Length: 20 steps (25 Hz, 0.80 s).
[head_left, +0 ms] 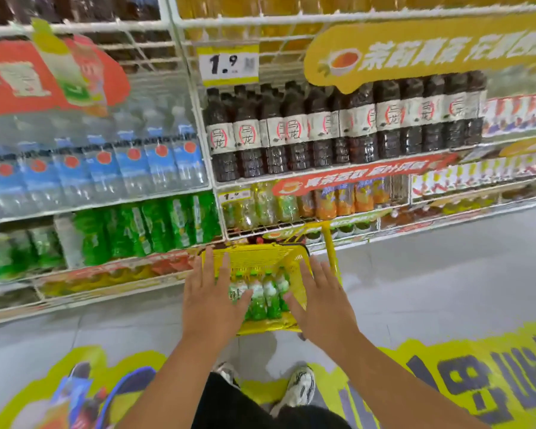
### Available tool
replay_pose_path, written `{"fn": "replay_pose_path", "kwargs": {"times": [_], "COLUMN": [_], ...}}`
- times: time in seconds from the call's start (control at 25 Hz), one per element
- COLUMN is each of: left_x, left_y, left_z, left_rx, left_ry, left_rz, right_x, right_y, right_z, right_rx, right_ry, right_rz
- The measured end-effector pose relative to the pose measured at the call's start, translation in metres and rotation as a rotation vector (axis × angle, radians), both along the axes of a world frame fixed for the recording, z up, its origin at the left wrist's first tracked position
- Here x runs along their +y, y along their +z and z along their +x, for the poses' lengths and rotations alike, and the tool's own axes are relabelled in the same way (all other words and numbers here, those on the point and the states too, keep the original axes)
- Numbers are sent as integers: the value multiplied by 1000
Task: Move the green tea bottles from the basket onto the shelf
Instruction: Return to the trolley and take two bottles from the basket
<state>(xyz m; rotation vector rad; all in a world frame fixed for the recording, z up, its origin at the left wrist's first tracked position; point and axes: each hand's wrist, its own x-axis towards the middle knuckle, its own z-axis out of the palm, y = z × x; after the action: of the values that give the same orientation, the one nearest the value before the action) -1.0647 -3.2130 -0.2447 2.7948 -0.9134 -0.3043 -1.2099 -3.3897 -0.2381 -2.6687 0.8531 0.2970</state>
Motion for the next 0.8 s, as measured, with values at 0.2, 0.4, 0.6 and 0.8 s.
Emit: {"fn": "replay_pose_path", "kwargs": {"times": [0.2,0.4,0.6,0.8], "left_x": [-4,-14,-27,-26], "left_y": [-57,-152,-266,-357], "left_z": [14,36,39,38], "left_rx": [89,94,141,224], "left_ry": [48,59,86,196], "left_rz": [38,36,101,139], "right_x": [-10,-23,-34,-51], "right_y": [-55,-161,-283,-384], "right_z": [34,63,79,97], "right_rx": [31,77,143,193], "right_ry": [3,36,47,53], "right_rz": [51,91,189,243]}}
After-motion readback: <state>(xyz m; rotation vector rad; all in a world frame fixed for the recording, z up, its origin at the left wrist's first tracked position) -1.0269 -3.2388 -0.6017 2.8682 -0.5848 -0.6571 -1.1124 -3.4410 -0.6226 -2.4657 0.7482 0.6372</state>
